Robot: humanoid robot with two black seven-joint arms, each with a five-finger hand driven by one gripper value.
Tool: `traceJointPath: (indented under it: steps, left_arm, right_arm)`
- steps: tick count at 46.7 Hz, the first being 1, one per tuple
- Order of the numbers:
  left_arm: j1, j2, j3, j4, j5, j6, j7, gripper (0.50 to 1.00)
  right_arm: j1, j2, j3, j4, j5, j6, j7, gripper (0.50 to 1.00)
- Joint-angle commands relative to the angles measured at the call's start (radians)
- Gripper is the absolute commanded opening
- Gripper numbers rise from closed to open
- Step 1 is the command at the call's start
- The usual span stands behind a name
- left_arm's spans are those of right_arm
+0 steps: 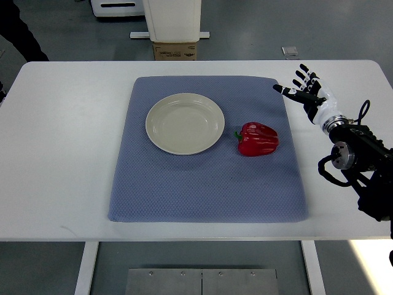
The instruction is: Place red pepper on plate with right hand
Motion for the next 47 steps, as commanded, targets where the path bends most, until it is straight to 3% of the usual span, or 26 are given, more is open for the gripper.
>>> traceJointPath:
  steps: [1, 26, 47]
  left_arm:
    - [0.000, 0.000, 0.000, 0.000, 0.000, 0.000, 0.000, 1.000]
    - [0.000, 0.000, 0.000, 0.000, 0.000, 0.000, 0.000, 1.000]
    - [0.000, 0.000, 0.000, 0.000, 0.000, 0.000, 0.000, 1.000]
  right_arm:
    - [-0.001, 0.000, -0.001, 0.000, 0.000, 0.000, -0.005, 1.000]
    - [0.010, -0.084, -0.069, 0.069, -0.002, 0.029, 0.037, 1.000]
    - [0.079, -0.255, -0.300, 0.282, -0.032, 0.031, 0.123, 1.000]
